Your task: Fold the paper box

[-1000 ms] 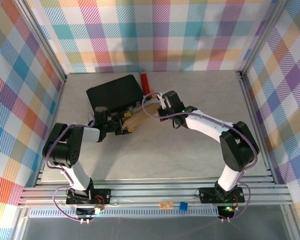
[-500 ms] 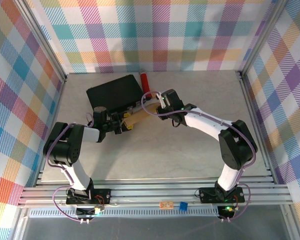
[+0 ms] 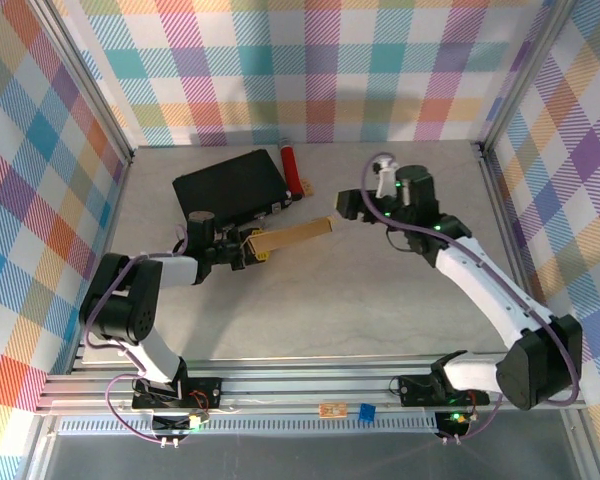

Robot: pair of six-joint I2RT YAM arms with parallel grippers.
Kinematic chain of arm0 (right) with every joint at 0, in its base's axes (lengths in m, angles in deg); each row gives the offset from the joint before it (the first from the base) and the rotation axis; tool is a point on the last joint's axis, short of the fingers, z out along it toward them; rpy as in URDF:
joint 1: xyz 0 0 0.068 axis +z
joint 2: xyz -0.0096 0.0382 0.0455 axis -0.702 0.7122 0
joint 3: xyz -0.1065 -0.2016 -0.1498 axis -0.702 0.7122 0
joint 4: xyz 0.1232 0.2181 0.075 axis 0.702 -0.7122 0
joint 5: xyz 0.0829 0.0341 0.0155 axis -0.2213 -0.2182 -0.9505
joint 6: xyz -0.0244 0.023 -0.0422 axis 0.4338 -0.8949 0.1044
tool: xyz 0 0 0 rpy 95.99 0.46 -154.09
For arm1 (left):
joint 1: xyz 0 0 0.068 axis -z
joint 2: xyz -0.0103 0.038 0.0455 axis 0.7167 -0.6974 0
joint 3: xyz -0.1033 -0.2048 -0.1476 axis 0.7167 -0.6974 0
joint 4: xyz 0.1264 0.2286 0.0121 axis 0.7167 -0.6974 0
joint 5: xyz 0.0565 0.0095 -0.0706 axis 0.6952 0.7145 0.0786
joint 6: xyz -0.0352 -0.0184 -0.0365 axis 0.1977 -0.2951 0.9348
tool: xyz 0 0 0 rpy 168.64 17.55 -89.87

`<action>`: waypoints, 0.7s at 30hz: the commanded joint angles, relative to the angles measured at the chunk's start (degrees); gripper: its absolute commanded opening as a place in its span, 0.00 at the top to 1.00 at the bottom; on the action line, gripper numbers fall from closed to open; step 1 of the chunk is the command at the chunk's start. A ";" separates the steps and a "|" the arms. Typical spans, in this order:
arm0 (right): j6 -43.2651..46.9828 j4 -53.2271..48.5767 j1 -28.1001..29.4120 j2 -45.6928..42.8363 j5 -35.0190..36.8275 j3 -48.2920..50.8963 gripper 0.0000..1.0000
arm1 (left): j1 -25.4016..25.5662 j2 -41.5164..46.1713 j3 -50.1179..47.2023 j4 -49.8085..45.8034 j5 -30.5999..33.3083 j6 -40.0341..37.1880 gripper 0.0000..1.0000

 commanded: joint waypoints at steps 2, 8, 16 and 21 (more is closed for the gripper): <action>-19.04 -12.55 -7.19 3.58 -7.97 -0.96 0.18 | 2.78 4.94 -0.67 -7.04 -3.16 5.09 0.64; -40.15 -25.50 -8.44 11.31 -17.09 -4.63 0.17 | 5.11 5.95 -1.17 -10.34 -2.96 3.21 0.63; -53.39 -25.55 -11.77 14.71 -27.01 -0.91 0.14 | 6.91 0.08 -0.53 -6.50 -3.19 2.95 0.61; -67.02 -16.26 -11.27 14.48 -32.42 6.34 0.13 | 8.40 -5.53 -0.19 1.92 -3.33 6.36 0.61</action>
